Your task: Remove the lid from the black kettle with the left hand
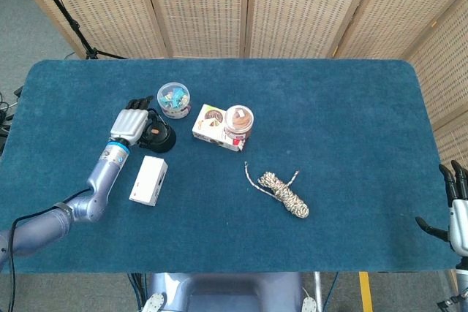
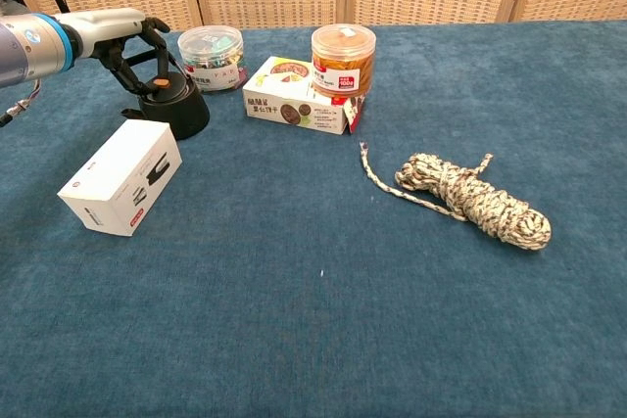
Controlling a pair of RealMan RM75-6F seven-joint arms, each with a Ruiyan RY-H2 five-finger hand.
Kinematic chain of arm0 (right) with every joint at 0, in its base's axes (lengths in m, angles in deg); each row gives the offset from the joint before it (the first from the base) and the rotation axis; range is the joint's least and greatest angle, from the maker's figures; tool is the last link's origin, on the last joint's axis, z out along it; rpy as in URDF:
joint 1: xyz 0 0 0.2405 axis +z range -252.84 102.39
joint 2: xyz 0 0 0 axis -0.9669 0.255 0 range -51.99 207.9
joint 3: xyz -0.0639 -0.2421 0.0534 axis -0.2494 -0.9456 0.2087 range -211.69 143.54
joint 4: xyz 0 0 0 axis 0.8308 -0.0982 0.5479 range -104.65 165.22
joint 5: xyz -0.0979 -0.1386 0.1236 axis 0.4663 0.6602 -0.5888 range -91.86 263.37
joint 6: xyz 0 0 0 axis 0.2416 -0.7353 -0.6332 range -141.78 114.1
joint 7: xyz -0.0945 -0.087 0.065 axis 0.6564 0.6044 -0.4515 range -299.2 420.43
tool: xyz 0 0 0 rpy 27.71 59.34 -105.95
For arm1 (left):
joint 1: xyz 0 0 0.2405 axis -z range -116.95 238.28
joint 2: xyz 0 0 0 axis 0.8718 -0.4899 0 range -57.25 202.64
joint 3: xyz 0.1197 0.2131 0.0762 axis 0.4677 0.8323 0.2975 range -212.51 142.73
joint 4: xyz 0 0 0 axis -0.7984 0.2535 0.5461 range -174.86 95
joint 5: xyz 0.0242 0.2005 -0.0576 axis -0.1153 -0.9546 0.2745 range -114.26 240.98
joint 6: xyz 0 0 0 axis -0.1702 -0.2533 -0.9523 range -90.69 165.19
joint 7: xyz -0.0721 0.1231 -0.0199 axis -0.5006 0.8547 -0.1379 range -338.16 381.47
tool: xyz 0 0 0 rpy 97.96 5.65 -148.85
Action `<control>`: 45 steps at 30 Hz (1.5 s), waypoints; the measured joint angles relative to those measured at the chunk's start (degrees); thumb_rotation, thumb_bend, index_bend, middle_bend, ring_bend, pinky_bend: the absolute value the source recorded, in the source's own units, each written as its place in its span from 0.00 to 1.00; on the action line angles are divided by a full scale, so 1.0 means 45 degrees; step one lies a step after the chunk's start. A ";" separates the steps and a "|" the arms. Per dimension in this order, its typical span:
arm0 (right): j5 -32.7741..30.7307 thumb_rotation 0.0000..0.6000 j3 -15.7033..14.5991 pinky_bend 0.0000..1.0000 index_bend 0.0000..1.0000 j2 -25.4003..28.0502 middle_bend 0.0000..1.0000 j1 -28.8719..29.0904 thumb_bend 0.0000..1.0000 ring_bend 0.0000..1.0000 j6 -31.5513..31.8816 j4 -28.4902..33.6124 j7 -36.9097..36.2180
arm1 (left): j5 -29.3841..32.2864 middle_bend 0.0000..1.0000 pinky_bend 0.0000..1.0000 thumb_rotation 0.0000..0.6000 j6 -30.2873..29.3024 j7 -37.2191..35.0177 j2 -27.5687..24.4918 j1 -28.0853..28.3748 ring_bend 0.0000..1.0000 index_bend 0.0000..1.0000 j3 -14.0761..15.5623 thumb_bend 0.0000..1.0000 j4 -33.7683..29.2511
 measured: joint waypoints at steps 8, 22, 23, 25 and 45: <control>0.0126 1.00 -0.0040 0.00 0.00 0.0034 0.00 -0.0031 0.00 0.00 0.0076 0.0069 -0.0036 | -0.0137 0.00 0.00 1.00 -0.0471 -0.0085 -0.0740 -0.0121 0.00 0.58 -0.0221 0.39 -0.1125; 0.0703 1.00 -0.0233 0.00 0.00 0.0191 0.00 -0.0186 0.00 0.00 0.0410 0.0286 -0.0187 | -0.1152 0.00 0.00 1.00 -0.1990 -0.0861 -0.3107 -0.1739 0.00 0.58 0.0128 0.39 -0.3998; 0.0759 1.00 -0.0253 0.00 0.00 0.0204 0.00 -0.0200 0.00 0.00 0.0439 0.0303 -0.0205 | -0.1270 0.00 0.00 1.00 -0.2086 -0.0993 -0.3187 -0.1938 0.00 0.58 0.0255 0.39 -0.4065; 0.0877 1.00 -0.0299 0.00 0.00 0.0230 0.00 -0.0231 0.00 0.00 0.0497 0.0345 -0.0245 | -0.1560 0.00 0.00 1.00 -0.2296 -0.1363 -0.3313 -0.2410 0.00 0.58 0.0577 0.39 -0.4135; 0.0997 1.00 -0.0374 0.00 0.00 0.0238 0.00 -0.0236 0.00 0.00 0.0470 0.0446 -0.0198 | -0.3255 0.00 0.00 1.00 -0.1805 -0.4679 -0.1058 -0.3544 0.00 0.50 0.1416 0.37 -0.0810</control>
